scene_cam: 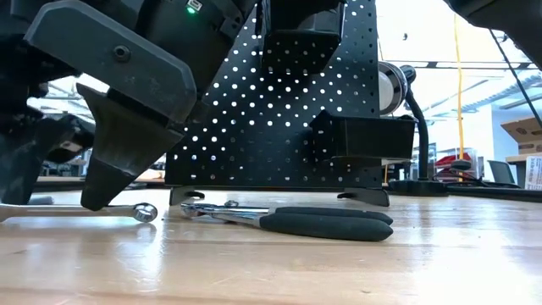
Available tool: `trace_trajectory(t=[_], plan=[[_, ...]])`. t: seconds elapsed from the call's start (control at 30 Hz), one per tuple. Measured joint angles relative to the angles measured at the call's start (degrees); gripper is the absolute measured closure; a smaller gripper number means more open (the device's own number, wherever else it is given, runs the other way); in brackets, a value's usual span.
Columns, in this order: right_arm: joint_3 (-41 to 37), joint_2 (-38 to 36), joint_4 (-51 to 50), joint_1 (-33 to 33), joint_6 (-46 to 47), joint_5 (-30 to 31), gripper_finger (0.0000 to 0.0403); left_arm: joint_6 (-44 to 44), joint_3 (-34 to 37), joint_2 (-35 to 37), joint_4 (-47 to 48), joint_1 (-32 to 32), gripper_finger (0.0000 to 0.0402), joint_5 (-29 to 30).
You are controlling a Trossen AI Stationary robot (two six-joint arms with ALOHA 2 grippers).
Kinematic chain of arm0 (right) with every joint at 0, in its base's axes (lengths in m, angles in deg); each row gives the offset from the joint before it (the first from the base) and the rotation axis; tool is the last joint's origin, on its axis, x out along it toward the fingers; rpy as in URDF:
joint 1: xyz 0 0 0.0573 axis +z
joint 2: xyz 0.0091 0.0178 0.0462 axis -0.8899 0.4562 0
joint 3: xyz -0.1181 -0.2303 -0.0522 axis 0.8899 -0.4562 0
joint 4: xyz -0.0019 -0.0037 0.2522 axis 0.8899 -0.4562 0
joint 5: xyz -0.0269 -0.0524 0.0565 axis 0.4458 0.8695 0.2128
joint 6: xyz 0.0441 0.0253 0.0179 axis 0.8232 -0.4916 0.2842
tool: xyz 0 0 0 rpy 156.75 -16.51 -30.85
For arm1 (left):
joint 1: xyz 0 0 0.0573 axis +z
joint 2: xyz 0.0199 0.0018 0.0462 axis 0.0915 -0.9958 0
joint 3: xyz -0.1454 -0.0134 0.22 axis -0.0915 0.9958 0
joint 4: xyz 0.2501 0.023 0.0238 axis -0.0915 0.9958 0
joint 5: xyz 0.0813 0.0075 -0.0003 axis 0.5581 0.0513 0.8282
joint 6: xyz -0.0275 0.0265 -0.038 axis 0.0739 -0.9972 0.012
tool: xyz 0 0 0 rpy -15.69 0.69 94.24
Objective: Hang tools onto peg board
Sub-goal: Hang the silver wrench on the black peg board
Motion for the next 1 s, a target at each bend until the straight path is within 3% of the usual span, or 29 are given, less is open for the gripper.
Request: trace_trajectory(t=[0.37, 0.67, 1.0], plan=[[0.0, -0.1, 0.0, 0.0, 0.0, -0.3, 0.0403, 0.0, -0.3, -4.8, -1.5, 0.3, 0.0230, 1.3], [0.1, -0.2, 0.4, -0.1, 0.4, -0.9, 0.0403, 0.2, -0.2, -4.9, -0.5, 1.8, 0.0376, 1.5], [0.1, -0.2, 1.5, 0.0, 3.2, -0.3, 0.0399, -1.2, -0.2, -4.9, -0.5, 2.3, 0.0380, 0.7]])
